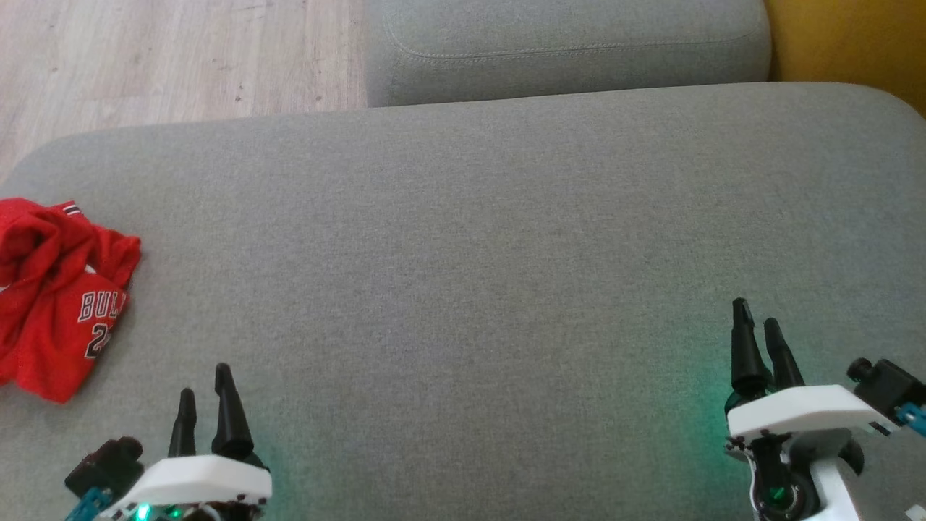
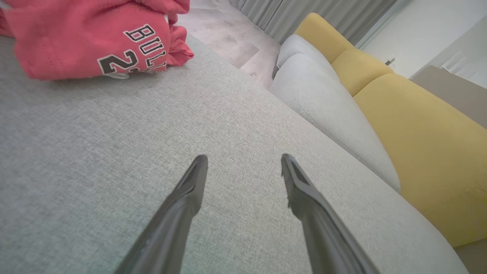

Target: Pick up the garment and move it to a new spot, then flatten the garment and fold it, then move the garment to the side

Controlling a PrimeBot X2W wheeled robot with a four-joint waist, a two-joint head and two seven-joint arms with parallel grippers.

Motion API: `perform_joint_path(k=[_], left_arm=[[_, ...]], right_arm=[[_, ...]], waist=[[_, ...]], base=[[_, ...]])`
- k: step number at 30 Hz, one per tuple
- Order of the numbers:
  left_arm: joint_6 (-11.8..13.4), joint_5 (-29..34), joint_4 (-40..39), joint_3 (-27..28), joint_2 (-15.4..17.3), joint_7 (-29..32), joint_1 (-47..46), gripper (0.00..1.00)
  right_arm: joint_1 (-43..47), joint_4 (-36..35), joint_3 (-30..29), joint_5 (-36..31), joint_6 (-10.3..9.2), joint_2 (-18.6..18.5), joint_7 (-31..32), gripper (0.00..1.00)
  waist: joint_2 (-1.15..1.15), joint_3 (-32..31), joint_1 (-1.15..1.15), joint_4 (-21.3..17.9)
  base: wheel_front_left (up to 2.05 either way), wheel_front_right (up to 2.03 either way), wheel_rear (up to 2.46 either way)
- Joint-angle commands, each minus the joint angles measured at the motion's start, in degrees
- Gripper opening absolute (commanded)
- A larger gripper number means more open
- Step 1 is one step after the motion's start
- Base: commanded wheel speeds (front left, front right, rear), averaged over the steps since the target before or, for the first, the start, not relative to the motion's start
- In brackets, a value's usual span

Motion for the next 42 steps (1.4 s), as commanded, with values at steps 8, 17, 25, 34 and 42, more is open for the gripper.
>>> perform_joint_path(k=[8,17,25,34,42], left_arm=[[1.46,6.97,-1.24,0.09,1.02,-1.92,-1.68,1.00],[2.43,13.08,-1.31,-0.57,0.94,-3.45,-1.08,1.00],[2.78,19.73,-1.24,-1.84,0.94,-4.98,-1.06,1.00],[3.27,25.76,-0.83,-2.44,0.91,-6.51,-1.11,1.00],[3.76,30.64,-0.77,-2.40,0.92,-7.70,-0.86,1.00]], right_arm=[[-3.11,-0.35,0.68,-7.91,-0.02,-0.51,-2.03,1.00],[-3.13,0.53,0.97,-14.55,-0.02,-0.33,-3.55,1.00],[-3.30,1.38,1.77,-21.48,-0.02,-0.26,-5.07,1.00],[-3.61,2.42,2.89,-27.77,-0.02,-0.26,-6.59,1.00],[-4.02,3.00,3.96,-32.07,-0.03,-0.28,-7.77,1.00]], waist=[[0.00,0.05,0.00,0.12],[0.00,0.05,0.00,0.21],[0.00,0.10,0.00,0.14],[0.00,0.12,0.00,0.10],[0.00,0.17,0.00,-0.03]], base=[[0.00,0.00,0.00],[0.00,0.00,0.00],[0.00,0.00,0.00],[0.00,0.00,0.00],[0.00,0.00,0.00]])
